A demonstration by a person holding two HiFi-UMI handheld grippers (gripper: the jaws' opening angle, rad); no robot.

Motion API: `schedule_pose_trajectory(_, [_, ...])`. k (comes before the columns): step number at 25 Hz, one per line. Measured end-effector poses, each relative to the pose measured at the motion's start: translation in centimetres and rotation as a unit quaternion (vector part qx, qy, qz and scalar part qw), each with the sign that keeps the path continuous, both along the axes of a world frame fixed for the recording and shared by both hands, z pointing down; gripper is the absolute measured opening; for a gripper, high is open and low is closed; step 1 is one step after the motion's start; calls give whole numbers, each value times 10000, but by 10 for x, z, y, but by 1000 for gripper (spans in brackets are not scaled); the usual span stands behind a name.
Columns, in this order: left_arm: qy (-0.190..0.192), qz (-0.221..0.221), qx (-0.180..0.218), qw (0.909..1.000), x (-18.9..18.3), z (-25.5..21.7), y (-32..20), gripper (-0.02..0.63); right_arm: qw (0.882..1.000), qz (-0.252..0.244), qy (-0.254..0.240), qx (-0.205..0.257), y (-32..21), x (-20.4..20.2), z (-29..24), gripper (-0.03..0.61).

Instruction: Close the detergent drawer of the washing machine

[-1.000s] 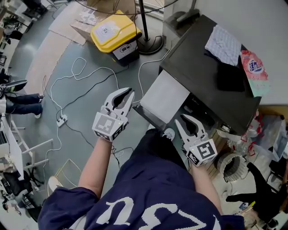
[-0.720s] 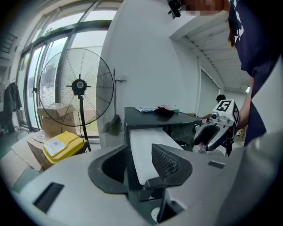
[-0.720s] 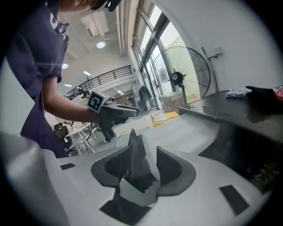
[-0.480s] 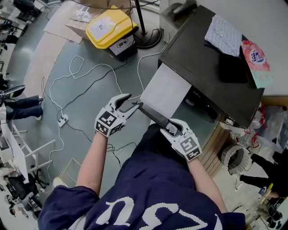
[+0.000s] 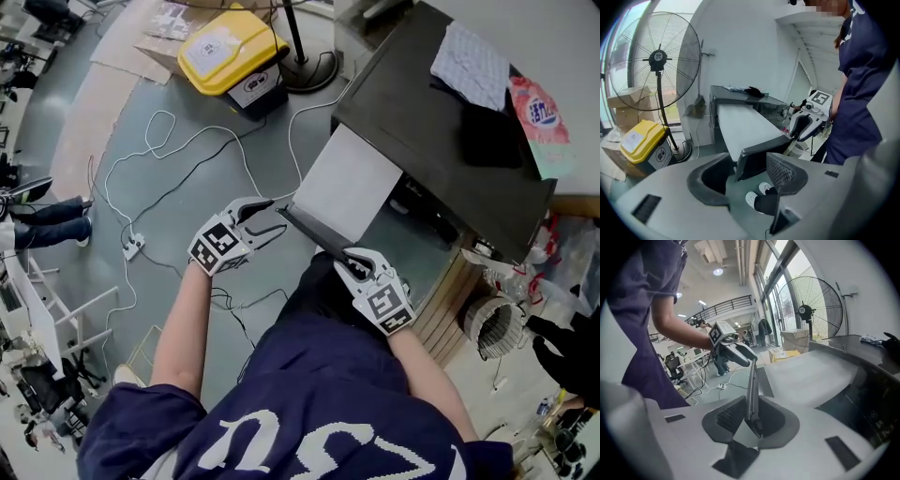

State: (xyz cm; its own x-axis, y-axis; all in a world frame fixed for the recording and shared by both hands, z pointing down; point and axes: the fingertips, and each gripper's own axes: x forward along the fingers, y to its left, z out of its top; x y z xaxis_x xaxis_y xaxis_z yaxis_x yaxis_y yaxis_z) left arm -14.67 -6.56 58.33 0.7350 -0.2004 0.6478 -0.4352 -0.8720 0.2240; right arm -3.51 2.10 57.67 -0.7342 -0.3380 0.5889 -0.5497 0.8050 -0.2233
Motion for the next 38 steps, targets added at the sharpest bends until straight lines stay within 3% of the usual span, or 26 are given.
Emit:
schedule_pose_trajectory(3, [-105, 158, 22, 9998, 1, 7, -3, 238, 10000, -44, 15, -18, 1, -1, 1, 87])
schedule_pose_trajectory(8, [117, 397, -224, 9989, 9, 7, 0, 204, 10000, -69, 25, -40, 3, -4, 3, 66])
schedule_pose_trajectory(17, [171, 331, -319, 9988, 12, 4, -2, 202, 9999, -87, 107, -24, 2, -4, 1, 58])
schedule_pose_trajectory(23, [408, -13, -129, 9991, 22, -6, -18, 202, 9991, 215, 174, 317, -16, 9, -12, 54])
schedule_pose_trajectory(38, [451, -895, 412, 9941, 59, -12, -84, 202, 9919, 1024, 358, 665, -85, 51, -19, 71])
